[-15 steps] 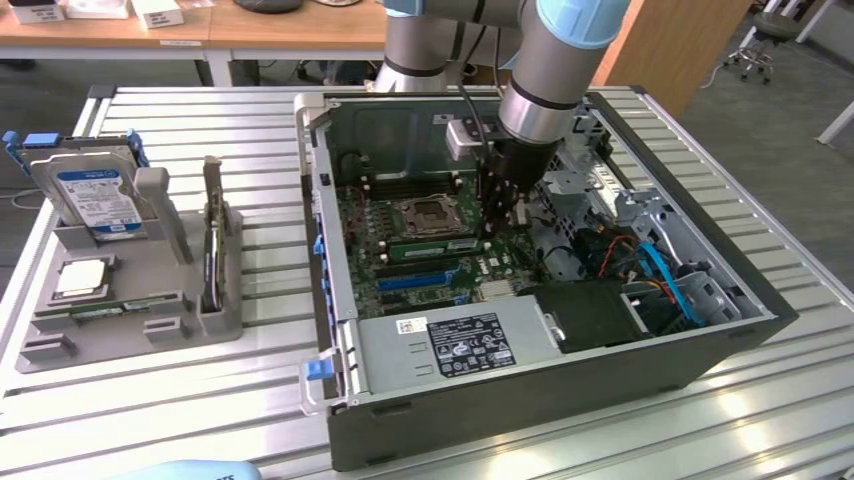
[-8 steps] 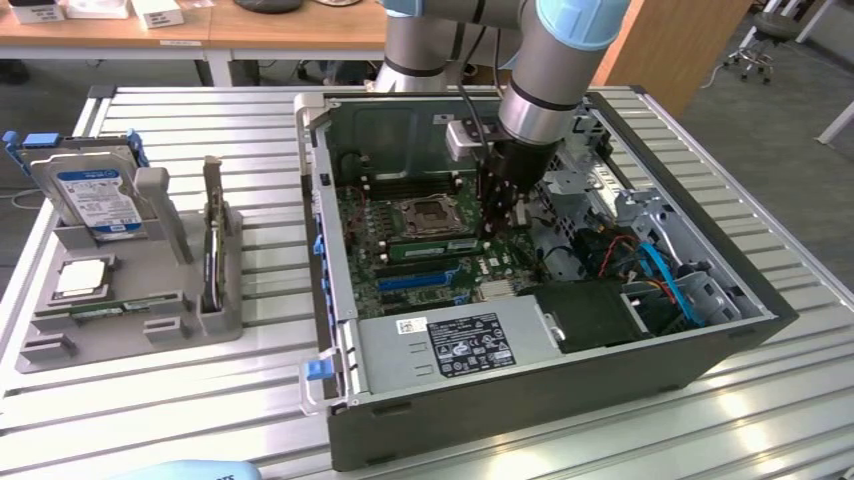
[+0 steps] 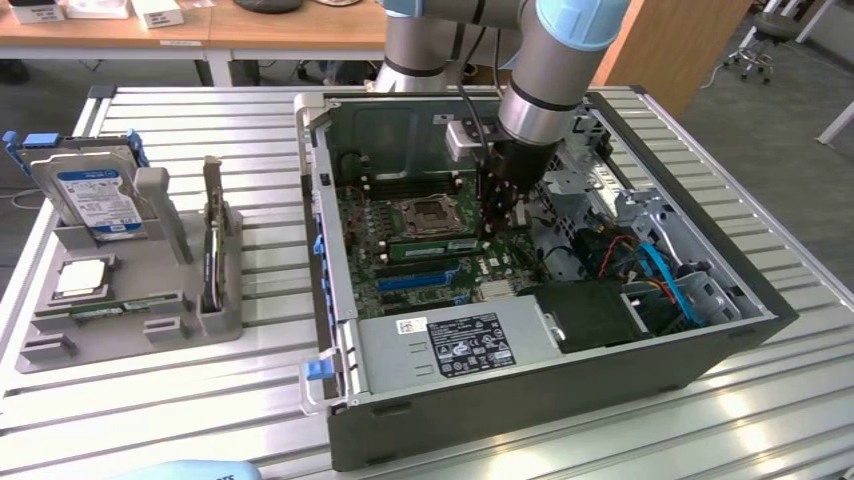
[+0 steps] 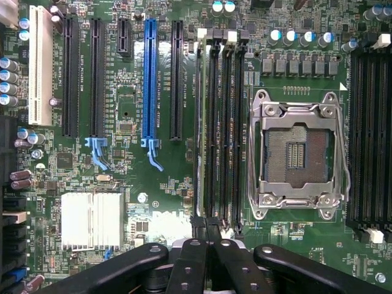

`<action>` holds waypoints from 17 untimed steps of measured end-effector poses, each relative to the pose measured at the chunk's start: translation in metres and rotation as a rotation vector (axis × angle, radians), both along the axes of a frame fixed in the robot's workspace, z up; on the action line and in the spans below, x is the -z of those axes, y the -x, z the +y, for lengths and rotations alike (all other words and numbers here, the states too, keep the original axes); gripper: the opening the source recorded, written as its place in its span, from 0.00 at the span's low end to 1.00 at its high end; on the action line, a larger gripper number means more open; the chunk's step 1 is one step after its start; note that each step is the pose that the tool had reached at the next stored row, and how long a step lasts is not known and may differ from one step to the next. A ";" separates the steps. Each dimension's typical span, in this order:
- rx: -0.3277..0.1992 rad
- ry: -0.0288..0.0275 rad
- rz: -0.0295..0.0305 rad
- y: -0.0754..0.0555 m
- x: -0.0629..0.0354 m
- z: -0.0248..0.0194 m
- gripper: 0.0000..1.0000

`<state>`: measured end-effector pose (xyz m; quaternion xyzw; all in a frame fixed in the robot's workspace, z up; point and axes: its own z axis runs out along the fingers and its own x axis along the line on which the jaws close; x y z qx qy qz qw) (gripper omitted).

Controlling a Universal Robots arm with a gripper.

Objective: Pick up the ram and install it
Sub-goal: 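Press down the ram until it locks into place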

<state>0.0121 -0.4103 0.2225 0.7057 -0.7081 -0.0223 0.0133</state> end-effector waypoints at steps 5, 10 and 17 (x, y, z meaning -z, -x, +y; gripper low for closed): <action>0.000 -0.0001 0.0000 0.000 0.0001 0.0000 0.10; 0.000 -0.0001 0.0000 0.000 -0.0048 0.0000 0.10; 0.000 0.0003 -0.0001 0.000 -0.0186 0.0000 0.10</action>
